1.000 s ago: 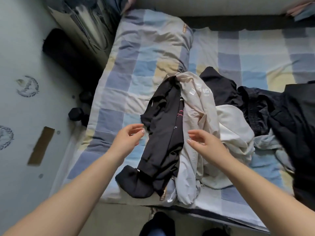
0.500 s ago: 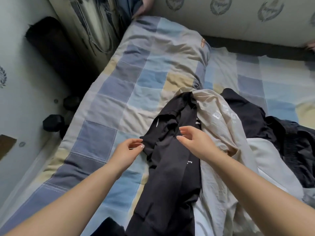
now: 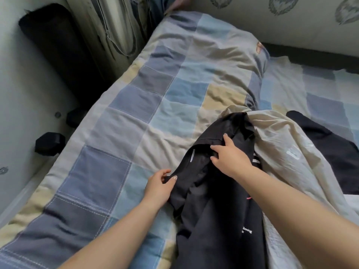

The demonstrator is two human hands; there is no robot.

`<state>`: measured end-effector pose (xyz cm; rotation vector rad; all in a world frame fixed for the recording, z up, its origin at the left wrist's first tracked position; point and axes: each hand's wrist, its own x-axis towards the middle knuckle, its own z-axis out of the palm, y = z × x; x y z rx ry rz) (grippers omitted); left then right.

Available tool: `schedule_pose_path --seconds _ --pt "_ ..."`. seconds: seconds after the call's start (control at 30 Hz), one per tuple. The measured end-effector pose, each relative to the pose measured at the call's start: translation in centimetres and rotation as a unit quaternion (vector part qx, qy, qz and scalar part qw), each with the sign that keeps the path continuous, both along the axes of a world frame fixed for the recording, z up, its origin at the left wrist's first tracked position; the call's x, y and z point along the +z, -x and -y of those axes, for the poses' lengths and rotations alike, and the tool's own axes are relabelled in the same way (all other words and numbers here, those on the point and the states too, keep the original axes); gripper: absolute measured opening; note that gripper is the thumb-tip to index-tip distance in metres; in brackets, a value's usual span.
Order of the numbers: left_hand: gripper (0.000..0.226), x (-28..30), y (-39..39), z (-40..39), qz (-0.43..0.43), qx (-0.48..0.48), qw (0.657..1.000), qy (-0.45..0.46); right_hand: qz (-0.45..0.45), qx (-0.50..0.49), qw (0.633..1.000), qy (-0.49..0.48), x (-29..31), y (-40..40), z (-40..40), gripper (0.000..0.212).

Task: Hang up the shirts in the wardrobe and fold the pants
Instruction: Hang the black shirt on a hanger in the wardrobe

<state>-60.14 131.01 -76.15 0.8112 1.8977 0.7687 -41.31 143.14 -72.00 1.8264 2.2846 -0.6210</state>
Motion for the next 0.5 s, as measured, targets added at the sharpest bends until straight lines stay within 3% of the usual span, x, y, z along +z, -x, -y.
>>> schedule_pose_path --seconds 0.13,0.27,0.37,0.5 --pt "0.029 -0.7 0.0 -0.6 0.048 -0.07 0.996 0.022 0.043 0.012 0.999 -0.011 -1.2 0.3 -1.1 0.044" --pt "0.037 0.3 0.3 -0.3 0.094 -0.083 0.991 0.051 -0.049 -0.001 0.994 -0.093 -0.6 0.3 -0.9 0.034" --pt "0.022 2.8 0.4 0.1 0.134 -0.104 0.983 0.07 -0.096 0.002 0.988 -0.119 1.8 -0.4 -0.6 0.032" --pt "0.011 7.5 0.7 0.9 0.095 -0.096 0.99 0.037 -0.075 0.043 0.988 -0.13 6.1 -3.2 1.3 0.042"
